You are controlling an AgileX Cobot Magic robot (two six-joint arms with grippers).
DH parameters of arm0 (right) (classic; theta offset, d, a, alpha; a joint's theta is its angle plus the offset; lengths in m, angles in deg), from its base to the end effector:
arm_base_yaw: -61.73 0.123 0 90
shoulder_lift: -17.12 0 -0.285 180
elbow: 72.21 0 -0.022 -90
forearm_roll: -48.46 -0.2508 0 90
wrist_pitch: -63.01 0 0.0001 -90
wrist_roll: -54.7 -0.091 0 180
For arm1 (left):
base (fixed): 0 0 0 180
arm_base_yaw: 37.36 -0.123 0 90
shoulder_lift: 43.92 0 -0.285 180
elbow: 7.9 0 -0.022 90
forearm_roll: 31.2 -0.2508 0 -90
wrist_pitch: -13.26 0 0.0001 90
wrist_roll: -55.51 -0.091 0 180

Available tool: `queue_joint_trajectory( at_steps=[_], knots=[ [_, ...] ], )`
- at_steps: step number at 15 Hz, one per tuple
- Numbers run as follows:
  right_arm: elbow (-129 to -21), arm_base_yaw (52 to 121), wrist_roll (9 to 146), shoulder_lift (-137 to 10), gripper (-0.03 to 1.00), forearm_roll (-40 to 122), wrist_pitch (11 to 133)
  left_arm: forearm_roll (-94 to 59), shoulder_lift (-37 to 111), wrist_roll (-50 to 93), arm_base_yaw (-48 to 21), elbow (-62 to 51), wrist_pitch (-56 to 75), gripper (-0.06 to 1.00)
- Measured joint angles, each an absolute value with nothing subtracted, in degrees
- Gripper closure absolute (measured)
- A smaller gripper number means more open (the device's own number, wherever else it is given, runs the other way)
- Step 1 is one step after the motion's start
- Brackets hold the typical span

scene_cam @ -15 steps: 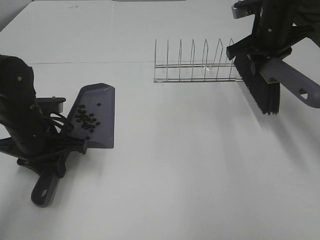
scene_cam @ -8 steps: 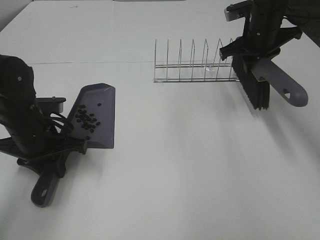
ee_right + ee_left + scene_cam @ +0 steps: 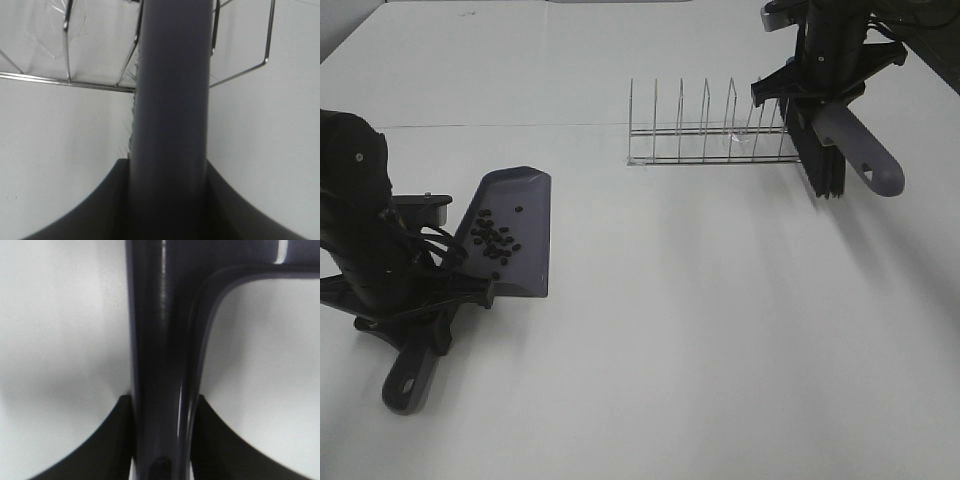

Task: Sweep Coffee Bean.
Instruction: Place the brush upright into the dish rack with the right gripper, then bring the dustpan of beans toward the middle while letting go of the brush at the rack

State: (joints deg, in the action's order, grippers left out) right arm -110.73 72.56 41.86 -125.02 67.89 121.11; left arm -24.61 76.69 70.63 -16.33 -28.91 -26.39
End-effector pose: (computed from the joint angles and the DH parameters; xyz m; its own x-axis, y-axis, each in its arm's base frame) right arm 0.4993 0.0693 0.1781 -0.9268 -0.1384 -0.3491 -0.0494 0.9665 -0.2520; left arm 0.2928 -0.1197 0.0946 -0.9990 0.0151 0.0430 0.0124 0.9980 -0.0622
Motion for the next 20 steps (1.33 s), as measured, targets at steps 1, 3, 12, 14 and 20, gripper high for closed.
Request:
queue_joint_trajectory(
  at_steps=[1,3,12,14,20],
  knots=[
    [-111.99,71.70,41.98,-125.94,0.68,66.97,121.57,-24.61,76.69,70.57,-16.33,-28.91,-26.39,0.68],
    [-112.91,70.21,43.18,-126.68,0.68,64.16,120.88,-24.61,76.69,70.57,-16.33,-28.91,-26.39,0.68],
    [-112.91,69.98,43.81,-126.68,0.37,63.30,117.39,-23.81,76.69,70.52,-16.33,-28.91,-26.39,0.68],
    [-113.08,69.92,43.81,-126.68,0.32,63.30,117.27,-23.81,76.51,70.52,-16.33,-28.74,-26.39,0.68],
    [-113.20,69.92,43.81,-124.28,0.31,59.64,119.74,-21.29,74.11,70.52,-15.30,-27.31,-26.62,0.68]
  ],
)
